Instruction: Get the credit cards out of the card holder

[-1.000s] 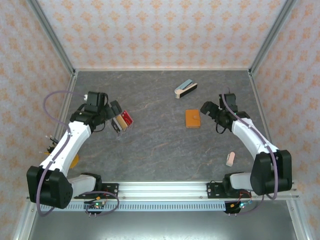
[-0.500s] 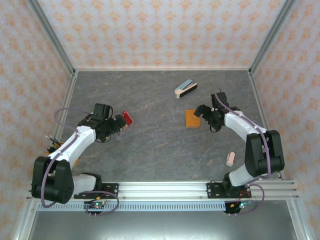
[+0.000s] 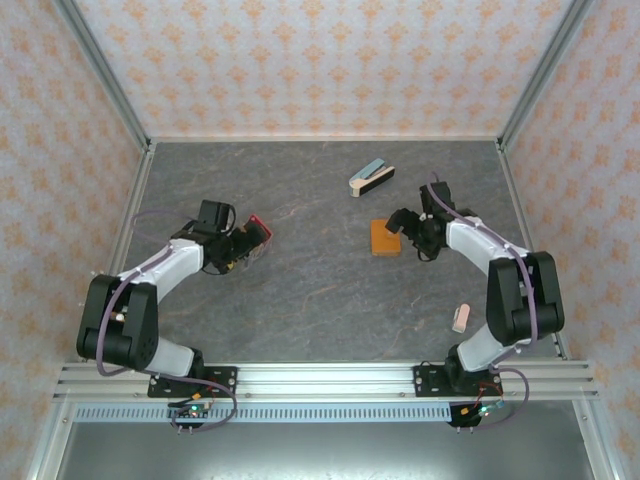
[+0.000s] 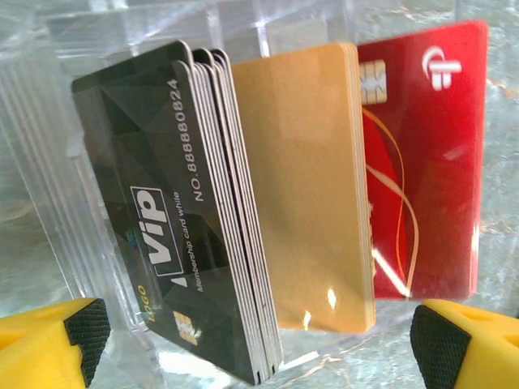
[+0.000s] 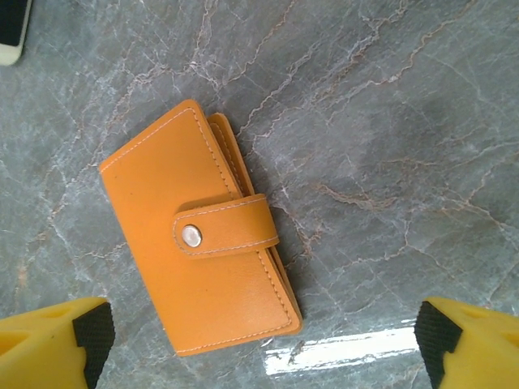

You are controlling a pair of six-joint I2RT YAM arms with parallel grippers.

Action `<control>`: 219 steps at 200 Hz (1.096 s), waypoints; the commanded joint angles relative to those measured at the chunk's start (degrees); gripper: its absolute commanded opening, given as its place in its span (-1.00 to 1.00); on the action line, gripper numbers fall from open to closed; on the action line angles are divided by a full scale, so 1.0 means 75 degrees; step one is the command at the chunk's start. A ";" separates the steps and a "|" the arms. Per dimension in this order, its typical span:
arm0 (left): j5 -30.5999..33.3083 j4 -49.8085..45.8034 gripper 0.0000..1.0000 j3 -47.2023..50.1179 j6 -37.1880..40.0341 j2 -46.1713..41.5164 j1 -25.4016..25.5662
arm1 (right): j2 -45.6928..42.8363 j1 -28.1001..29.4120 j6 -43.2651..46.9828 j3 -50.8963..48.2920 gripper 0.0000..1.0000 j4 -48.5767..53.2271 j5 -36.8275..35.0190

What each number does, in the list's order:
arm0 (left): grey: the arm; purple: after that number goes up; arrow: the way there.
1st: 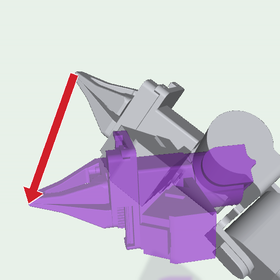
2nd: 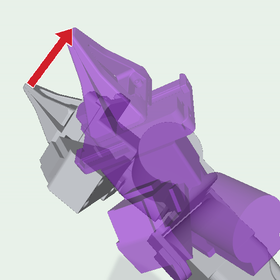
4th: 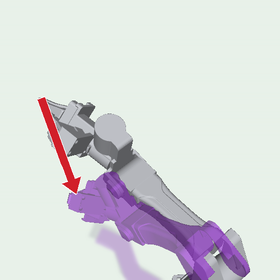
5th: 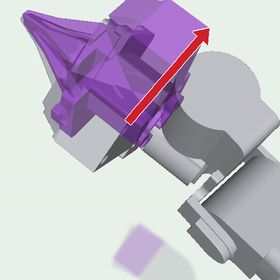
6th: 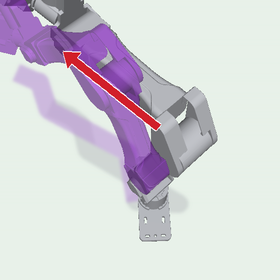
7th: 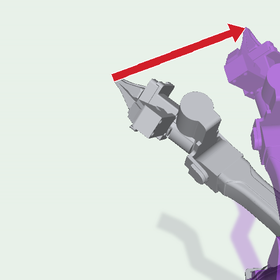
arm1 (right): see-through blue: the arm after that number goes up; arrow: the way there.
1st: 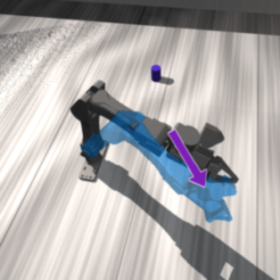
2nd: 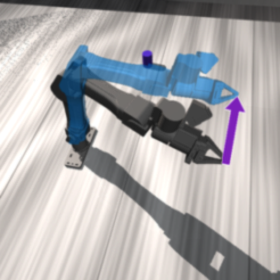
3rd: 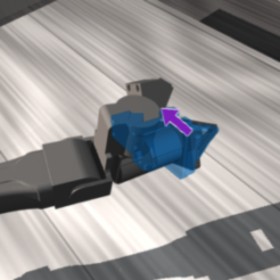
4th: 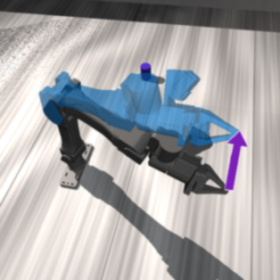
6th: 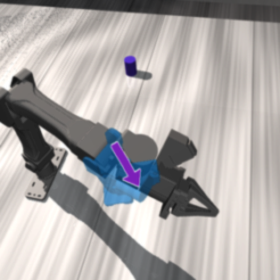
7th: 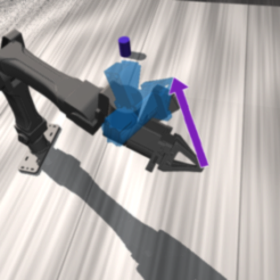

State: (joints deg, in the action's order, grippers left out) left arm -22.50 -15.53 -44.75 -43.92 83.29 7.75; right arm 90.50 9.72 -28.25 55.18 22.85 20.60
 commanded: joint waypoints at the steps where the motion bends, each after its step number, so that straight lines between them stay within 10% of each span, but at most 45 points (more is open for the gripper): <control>1: -0.0455 0.0757 0.96 -0.0563 0.0033 0.0456 0.0276 | 0.0292 0.0141 0.0159 0.0453 0.85 0.0188 -0.0180; 119: 0.0118 0.0475 0.93 -0.1182 0.0454 0.0732 0.0629 | 0.2644 0.1205 0.1475 0.2475 0.35 0.1338 -0.1200; 219: -0.0988 0.0706 0.90 0.0184 0.0041 -0.0449 0.1574 | 0.1867 0.3322 0.0492 0.1517 0.18 0.0996 -0.0269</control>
State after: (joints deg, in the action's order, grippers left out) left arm -26.24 -10.98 -44.77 -42.15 80.36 16.47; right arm 108.03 33.91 -20.21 70.22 28.67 15.33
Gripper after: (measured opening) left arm 0.960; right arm 0.588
